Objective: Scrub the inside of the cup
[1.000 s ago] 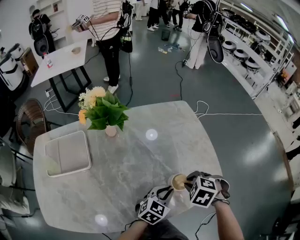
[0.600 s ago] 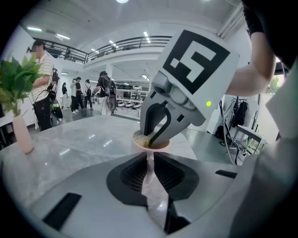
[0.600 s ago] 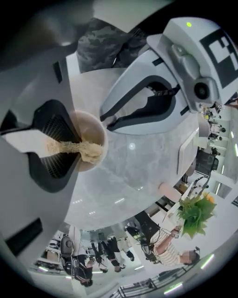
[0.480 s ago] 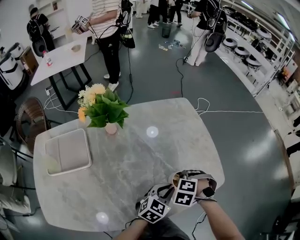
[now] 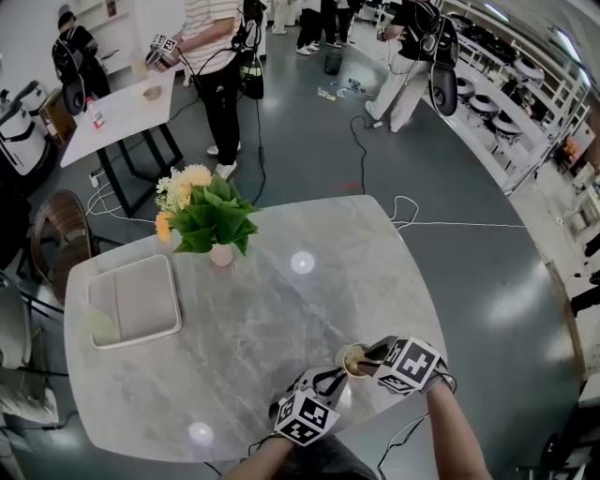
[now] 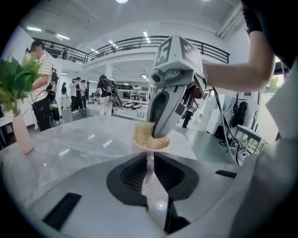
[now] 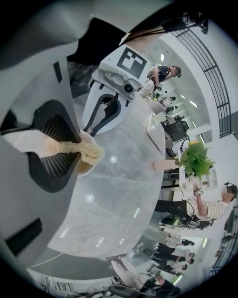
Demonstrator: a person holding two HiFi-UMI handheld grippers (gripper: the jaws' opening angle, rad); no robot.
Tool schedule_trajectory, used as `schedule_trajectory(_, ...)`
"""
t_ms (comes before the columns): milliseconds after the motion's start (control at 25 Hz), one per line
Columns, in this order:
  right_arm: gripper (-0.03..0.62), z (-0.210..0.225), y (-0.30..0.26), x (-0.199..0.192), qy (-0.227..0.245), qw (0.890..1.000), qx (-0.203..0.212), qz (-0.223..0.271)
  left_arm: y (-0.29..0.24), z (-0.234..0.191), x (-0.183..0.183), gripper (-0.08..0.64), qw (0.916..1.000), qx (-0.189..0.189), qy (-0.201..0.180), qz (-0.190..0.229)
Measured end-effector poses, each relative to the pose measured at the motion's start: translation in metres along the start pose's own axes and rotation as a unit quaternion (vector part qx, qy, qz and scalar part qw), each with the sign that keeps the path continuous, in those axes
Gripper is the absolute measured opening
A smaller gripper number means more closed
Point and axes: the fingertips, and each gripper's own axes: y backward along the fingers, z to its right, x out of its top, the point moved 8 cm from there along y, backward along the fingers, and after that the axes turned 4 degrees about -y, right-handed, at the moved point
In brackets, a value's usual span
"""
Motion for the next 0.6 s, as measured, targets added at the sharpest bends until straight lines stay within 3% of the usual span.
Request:
schedule_trajectory(200,0.06,0.0,0.001,0.004,0.024,0.997,-0.074,-0.021,0.0,0.0,0.0,0.055,1.0,-0.003,0.002,0.0)
schedule_trajectory(440,0.06,-0.023,-0.001,0.009,0.134,0.989,-0.064,-0.003,0.001,-0.002,0.0,0.055,1.0,0.0,0.005,-0.004)
schedule_trajectory(600,0.06,-0.023,0.016,0.008,0.124,0.991,-0.044,-0.021,0.001,-0.002,0.001,0.055,0.9999,0.008,0.005,-0.006)
